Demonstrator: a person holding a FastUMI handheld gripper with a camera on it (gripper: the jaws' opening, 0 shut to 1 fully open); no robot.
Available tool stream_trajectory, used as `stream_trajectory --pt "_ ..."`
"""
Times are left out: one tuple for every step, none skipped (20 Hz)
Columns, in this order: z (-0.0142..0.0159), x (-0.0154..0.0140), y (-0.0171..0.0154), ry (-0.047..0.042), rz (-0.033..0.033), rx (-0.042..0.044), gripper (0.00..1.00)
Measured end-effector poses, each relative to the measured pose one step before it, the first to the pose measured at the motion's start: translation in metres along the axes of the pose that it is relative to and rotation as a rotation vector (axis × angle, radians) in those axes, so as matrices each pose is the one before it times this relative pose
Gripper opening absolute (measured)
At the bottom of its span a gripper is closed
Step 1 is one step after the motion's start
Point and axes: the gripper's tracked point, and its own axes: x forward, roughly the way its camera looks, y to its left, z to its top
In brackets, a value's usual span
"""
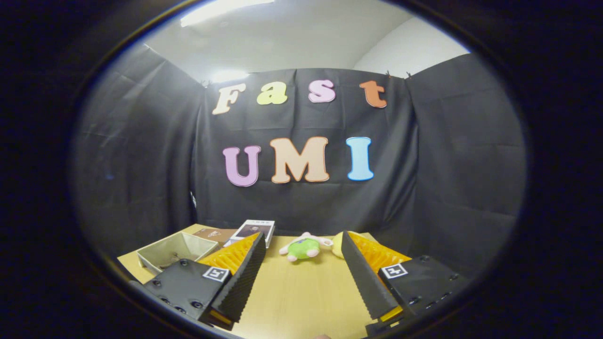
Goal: Open the storage box then place both shoes into the box .Put the left shoe in first, then the right shoe, with the right side of both shoes facing outward in a uniform manner.
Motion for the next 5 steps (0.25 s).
stream_trajectory --pt "-0.0006 -0.00115 -0.00382 0.00122 -0.00172 0.00519 1.0" --pt "0.00045 -0.00077 -0.0039 -0.00242 -0.00086 0.00658 1.0" --pt "0.00024 -0.00081 -0.004 -0.00051 -0.00071 0.00553 1.0" --pt "0.00066 0.00002 -0.00382 -0.00435 -0.00191 0.00618 1.0" --pt "-0.00052 0.0013 -0.00312 -0.00191 0.00047 0.0044 1.0"
